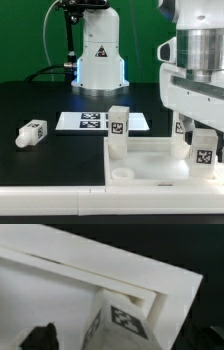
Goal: Assemble square table
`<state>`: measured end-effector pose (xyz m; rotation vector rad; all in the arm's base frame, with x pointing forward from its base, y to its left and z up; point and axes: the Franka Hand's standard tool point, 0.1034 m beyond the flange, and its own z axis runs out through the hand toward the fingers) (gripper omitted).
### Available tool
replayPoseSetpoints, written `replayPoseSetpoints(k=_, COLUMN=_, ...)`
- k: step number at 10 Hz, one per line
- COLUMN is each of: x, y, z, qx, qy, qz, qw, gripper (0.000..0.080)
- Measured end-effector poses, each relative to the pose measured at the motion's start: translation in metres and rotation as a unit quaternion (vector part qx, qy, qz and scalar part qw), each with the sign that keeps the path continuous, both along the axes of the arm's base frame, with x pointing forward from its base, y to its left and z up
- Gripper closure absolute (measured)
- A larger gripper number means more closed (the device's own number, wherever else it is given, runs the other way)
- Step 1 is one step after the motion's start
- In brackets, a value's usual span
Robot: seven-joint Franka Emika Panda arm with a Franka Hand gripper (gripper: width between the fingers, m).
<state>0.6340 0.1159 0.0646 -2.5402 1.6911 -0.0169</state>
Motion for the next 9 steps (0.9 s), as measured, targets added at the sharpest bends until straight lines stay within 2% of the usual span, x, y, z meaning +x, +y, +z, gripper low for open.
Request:
replayPoseSetpoints(k=2, x=0.0002, y=-0.0007, z=0.0000, qx=-0.006, qy=-0.005, qz=0.075, qw=0.997, gripper=0.0150)
replayPoseSetpoints(k=4, x=0.0032, y=-0.0028, z=0.0022, qx=-0.033, qy=-0.018, qz=0.261, qw=0.965, gripper=0.0150)
replayPoseSetpoints(k=5, x=0.0034, y=-0.0042, z=0.0019, qx=-0.038, qy=-0.020, qz=0.316, qw=0.948, gripper=0.0150)
replayPoseSetpoints(k=7, x=0.0034, y=-0.0041, z=0.0018, qx=-0.036, qy=-0.020, qz=0.306, qw=0.951, gripper=0.0150)
replayPoseSetpoints(k=9, x=0.0034, y=-0.0043, z=0.0017, qx=-0.036, qy=-0.020, qz=0.305, qw=0.952, gripper=0.0404)
